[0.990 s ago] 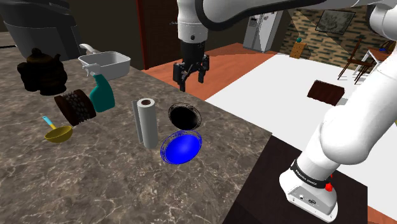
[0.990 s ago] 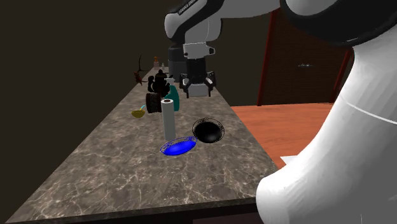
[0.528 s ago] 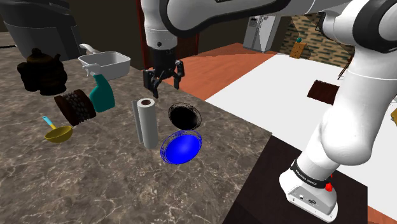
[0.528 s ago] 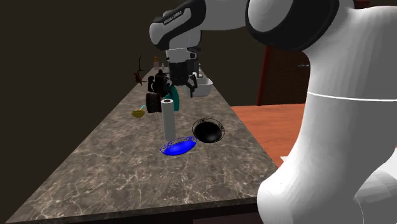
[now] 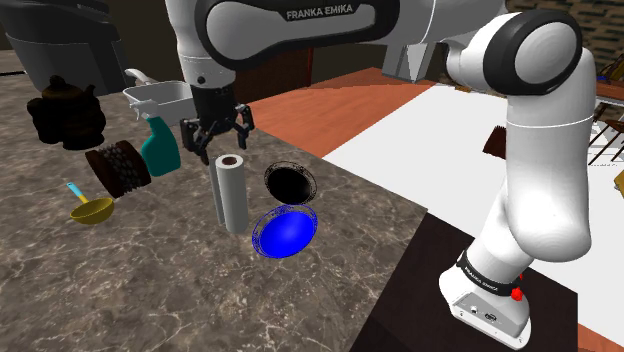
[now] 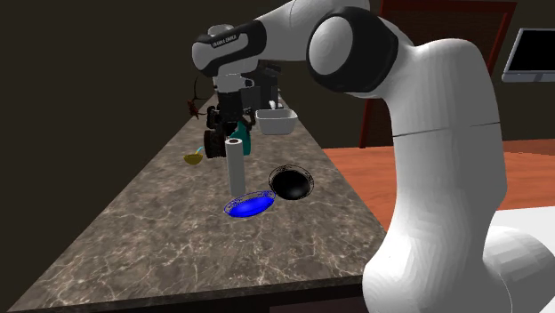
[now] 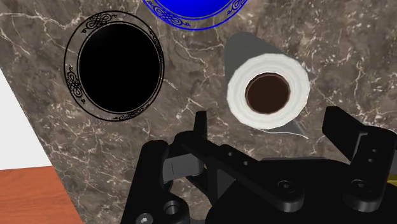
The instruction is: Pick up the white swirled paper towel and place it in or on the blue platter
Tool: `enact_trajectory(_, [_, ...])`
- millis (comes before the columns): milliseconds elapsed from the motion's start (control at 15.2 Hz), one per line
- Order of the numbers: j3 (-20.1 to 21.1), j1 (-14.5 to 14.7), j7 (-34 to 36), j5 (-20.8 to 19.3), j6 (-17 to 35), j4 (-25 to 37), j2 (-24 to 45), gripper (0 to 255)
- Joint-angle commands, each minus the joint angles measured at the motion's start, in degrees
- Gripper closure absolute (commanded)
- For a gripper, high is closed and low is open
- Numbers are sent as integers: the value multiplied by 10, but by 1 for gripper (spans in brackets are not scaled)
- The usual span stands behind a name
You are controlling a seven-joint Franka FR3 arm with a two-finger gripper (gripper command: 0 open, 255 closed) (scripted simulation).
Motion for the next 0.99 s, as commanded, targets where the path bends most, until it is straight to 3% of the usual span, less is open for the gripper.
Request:
enact_trajectory(0, [-1, 1, 2, -3, 12, -5, 7, 0])
enact_trajectory(330, [-3, -3, 4, -4, 46, -39, 8, 0])
enact_trajectory(792, [-3, -3, 4, -4, 46, -39, 8, 0])
enact_trajectory(858, [-3, -3, 4, -4, 46, -39, 8, 255])
enact_trajectory(924, [-3, -3, 4, -4, 46, -39, 8, 255])
